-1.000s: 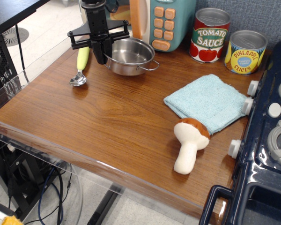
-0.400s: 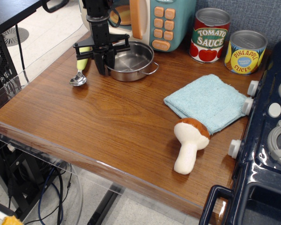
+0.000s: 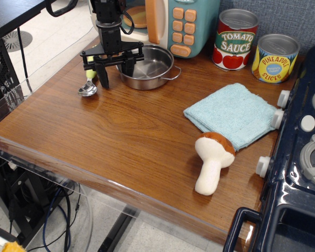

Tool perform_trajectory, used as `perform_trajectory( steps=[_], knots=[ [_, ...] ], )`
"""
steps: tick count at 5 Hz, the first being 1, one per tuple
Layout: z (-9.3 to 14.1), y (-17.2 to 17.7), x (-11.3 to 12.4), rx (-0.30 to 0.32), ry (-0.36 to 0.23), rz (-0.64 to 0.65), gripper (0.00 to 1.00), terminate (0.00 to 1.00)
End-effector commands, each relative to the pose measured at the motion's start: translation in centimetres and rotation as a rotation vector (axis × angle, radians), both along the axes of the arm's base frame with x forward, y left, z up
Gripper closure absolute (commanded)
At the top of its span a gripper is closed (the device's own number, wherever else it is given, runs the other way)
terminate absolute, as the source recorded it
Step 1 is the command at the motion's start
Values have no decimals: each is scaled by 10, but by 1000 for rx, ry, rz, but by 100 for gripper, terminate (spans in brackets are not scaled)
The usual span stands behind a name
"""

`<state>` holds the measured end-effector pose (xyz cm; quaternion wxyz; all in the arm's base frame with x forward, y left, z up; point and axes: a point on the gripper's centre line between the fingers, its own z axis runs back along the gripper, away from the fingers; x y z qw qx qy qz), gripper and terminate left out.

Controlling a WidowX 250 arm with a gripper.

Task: Move the pot to the back left of the table.

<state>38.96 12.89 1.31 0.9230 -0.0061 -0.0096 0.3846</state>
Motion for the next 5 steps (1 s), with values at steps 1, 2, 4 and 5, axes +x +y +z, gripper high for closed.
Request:
perform_trajectory(
  steps=[1,2,4,5],
  knots=[
    [50,-12,-7,35,-114,-46,0,0],
    [75,-14,-14,69,-146,-36,0,0],
    [107,-14,-32,101,-217,-24,0,0],
    [107,-14,-32,101,-217,-24,0,0]
  ],
)
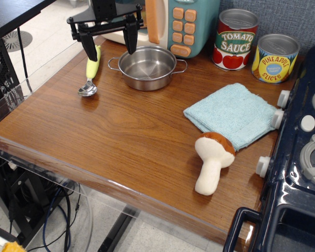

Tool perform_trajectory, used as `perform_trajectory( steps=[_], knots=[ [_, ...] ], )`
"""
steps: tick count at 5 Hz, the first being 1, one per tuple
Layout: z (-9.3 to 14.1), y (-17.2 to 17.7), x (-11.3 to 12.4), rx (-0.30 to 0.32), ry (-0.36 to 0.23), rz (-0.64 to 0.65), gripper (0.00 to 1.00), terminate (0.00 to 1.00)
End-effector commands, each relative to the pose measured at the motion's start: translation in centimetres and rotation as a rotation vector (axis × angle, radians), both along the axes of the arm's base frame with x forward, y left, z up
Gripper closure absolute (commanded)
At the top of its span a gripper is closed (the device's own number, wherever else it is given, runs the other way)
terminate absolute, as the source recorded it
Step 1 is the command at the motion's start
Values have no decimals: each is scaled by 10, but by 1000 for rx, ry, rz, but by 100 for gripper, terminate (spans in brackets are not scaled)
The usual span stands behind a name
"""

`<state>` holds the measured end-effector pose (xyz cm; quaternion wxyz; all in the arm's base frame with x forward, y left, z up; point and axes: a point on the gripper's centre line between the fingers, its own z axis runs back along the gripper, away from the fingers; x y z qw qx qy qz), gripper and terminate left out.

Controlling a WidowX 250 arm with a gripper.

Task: Move the pot to the back left of the table.

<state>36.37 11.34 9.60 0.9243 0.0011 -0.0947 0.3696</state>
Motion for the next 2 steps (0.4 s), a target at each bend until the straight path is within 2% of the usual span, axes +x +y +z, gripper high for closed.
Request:
perform_trajectory(
  steps=[1,2],
  knots=[
    [24,1,-6,20,-66,3,0,0],
    [24,1,-6,20,-66,3,0,100]
  ],
)
